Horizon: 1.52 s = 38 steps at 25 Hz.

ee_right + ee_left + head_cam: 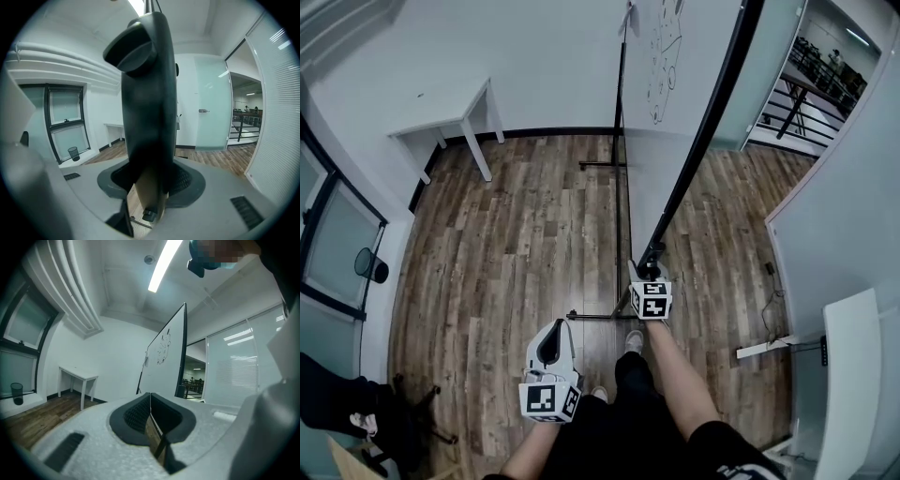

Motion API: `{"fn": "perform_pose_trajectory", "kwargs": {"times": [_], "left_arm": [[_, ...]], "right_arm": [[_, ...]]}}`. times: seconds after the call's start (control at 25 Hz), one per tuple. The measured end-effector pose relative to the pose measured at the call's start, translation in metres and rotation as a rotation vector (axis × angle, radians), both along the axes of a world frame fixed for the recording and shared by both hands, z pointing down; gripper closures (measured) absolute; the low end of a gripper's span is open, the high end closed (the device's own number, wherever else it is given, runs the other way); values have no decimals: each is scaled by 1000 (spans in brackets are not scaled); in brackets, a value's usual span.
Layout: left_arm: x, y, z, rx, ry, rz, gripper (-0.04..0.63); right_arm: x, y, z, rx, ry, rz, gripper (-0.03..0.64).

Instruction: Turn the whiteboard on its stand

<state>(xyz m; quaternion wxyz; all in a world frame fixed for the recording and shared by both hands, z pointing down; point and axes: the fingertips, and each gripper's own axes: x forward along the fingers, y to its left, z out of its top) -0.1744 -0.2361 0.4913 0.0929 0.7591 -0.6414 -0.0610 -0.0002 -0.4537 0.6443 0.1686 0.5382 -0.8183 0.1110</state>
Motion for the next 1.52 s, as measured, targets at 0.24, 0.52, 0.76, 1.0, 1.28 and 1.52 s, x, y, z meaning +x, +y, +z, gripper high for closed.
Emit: {"fn": "perform_pose_trajectory", "kwargs": {"times": [0.24,0.52,0.76,1.0,1.28,1.52], "left_arm": [[-5,28,5,-14,4,40,577],[-9,58,7,-28,11,34,577],[-6,72,13,-42,26,32,577],[4,85,14,-41,11,41,577],[10,105,8,-31,-9,41,577],[16,132,4,-26,-11,27,577]], "right_arm": [[-2,37,1,8,-10,2,449],[-4,75,4,8,-10,1,448],[-5,96,4,15,-10,-8,449],[-7,115,7,23,-11,-19,448],[-9,140,6,24,-14,-24,448],[-7,170,6,23,-17,-31,448]]}}
